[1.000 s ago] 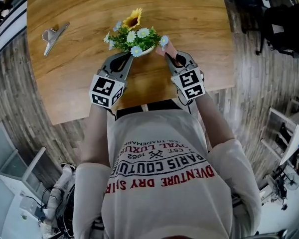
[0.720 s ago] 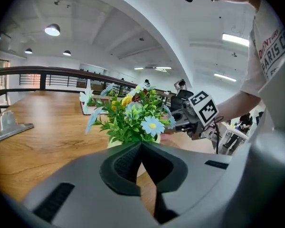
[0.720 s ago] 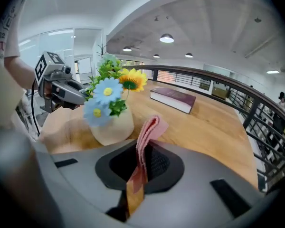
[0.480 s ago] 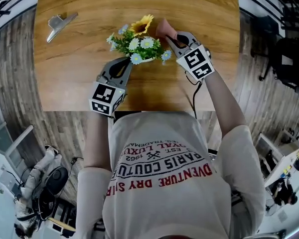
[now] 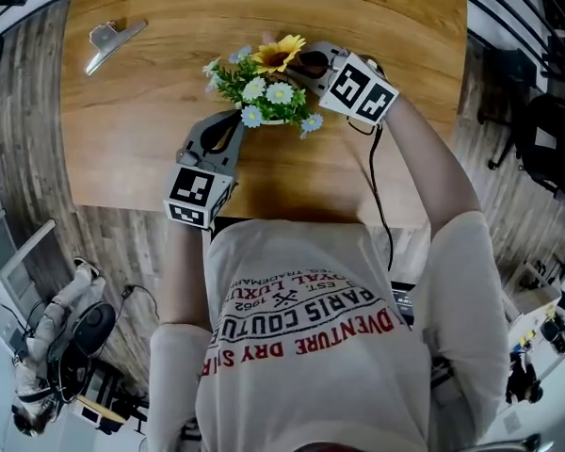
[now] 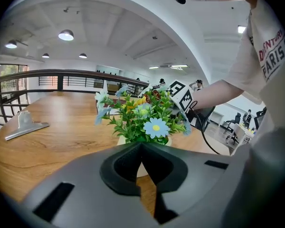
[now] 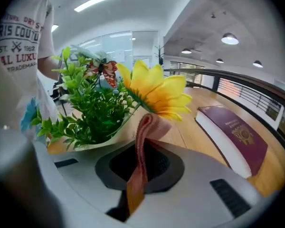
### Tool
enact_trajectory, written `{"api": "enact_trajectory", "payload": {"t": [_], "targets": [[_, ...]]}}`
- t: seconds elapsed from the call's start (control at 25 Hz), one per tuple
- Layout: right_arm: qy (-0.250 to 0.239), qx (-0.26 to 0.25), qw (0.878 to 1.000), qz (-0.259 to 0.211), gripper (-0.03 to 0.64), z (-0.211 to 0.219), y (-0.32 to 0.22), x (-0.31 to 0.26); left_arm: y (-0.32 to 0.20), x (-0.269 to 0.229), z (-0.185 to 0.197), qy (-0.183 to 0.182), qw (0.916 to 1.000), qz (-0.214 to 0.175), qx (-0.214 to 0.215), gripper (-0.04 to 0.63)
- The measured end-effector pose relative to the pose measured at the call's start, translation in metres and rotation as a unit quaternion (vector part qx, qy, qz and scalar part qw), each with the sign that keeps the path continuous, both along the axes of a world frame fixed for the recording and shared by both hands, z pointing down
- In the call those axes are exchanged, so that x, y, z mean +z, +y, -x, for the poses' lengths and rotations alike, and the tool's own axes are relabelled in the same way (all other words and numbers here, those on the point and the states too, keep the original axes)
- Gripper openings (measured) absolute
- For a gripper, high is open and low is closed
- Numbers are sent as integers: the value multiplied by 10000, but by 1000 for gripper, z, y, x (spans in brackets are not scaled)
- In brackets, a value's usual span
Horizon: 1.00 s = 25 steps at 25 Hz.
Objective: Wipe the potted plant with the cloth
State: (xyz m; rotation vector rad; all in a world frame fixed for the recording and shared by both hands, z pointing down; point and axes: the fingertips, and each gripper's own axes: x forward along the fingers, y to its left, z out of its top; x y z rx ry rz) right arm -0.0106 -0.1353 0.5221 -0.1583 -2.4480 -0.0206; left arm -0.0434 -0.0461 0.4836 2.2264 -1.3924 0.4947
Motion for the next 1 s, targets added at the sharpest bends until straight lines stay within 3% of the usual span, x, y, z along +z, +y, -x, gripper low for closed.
{"api": "enact_trajectory", "payload": {"t": [0.24,0.44,0.64,1.0], "targets": [[418,-1216,9912,-324,35,5,7,7,-5,-7,0,196,9995,-250,-32,15],[565,-1831,9807,-400,35,7,12,4,-10,-1,-1,-53,9998,-161,77,15],[723,-2222,9710,-514,35,-1,15,2,-11,-1,2,269,9993,-116,-235,15],[1026,-2541,9593,-680,35,-30,25,2,-13,-1,1,52,10000,-74,-19,15]]}}
